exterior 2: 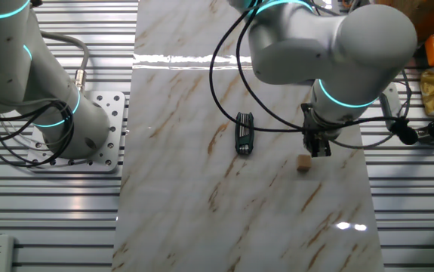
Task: Approach and touch the side of the small block
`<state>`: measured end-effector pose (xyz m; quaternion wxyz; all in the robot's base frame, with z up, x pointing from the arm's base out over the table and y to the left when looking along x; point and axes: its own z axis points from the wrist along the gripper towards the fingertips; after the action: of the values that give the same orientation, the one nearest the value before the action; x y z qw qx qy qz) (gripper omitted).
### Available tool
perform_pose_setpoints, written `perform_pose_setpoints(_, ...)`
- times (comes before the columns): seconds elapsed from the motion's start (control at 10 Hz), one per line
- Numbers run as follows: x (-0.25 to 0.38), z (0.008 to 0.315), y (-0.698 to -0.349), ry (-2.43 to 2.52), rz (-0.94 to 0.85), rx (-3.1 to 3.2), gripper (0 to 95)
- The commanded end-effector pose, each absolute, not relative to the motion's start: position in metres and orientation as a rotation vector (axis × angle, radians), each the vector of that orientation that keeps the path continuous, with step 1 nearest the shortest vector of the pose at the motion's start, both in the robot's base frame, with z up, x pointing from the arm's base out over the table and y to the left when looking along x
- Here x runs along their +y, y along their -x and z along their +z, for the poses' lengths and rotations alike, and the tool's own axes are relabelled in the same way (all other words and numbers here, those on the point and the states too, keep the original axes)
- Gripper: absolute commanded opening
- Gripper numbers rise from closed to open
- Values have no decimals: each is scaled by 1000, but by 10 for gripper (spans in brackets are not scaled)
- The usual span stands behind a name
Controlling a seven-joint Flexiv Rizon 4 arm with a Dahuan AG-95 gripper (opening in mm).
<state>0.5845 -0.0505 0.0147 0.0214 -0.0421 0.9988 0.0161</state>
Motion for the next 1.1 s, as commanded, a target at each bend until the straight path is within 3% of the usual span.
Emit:
perform_pose_setpoints(0.1,-55,19,-582,140,54,3099,0)
perform_pose_setpoints(1.1,-59,21,-582,157,77,3094,0)
